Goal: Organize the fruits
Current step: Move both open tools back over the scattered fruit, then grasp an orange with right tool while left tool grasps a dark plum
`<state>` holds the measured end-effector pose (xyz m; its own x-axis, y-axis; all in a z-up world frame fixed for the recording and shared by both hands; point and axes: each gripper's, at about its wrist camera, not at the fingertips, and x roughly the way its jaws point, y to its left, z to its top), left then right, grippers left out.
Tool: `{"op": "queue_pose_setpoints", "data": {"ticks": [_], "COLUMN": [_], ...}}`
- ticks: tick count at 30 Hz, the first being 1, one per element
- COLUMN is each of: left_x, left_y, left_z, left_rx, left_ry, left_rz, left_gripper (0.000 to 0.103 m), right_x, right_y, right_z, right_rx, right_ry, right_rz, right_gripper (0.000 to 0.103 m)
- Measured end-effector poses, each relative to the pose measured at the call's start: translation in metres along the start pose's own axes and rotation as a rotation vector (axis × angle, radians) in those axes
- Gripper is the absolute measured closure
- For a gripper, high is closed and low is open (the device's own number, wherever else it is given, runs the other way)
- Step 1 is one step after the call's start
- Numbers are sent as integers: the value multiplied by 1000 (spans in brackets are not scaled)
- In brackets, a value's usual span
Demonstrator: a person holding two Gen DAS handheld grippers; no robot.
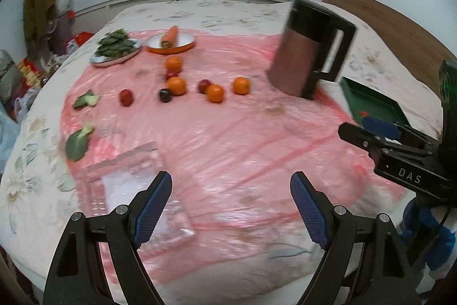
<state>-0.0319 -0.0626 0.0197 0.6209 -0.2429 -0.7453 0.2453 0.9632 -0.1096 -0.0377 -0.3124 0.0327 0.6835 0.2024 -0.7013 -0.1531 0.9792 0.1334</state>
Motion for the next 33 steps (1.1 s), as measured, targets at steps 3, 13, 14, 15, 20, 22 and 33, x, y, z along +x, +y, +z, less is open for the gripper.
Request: {"op": "queue_pose_setpoints", "data": {"ticks": [3,13,14,15,20,22,33], "left_x": [7,44,51,55,87,100,155], "left_y": [23,77,82,85,97,99,101], "left_z": [6,52,58,60,75,80,104], "left_rx": [-12,-2,-1,0,6,7,11], "left_ry": [6,67,75,80,115,127,175], "left_rz": [16,13,15,17,22,23,36], "left_gripper": [23,23,23,23,23,24,37], "right_x": [18,82,87,96,128,141,193], "right_y": [12,43,44,47,54,58,65], "right_z": [4,38,42,46,60,65,83], "right_rx": [-20,-80,-82,-85,-102,-112,-168], "right_ry": [25,79,81,87,110,119,157], "right_rz": [35,129,136,146,171,185,222], "right_gripper": [7,7,7,7,7,7,13]}}
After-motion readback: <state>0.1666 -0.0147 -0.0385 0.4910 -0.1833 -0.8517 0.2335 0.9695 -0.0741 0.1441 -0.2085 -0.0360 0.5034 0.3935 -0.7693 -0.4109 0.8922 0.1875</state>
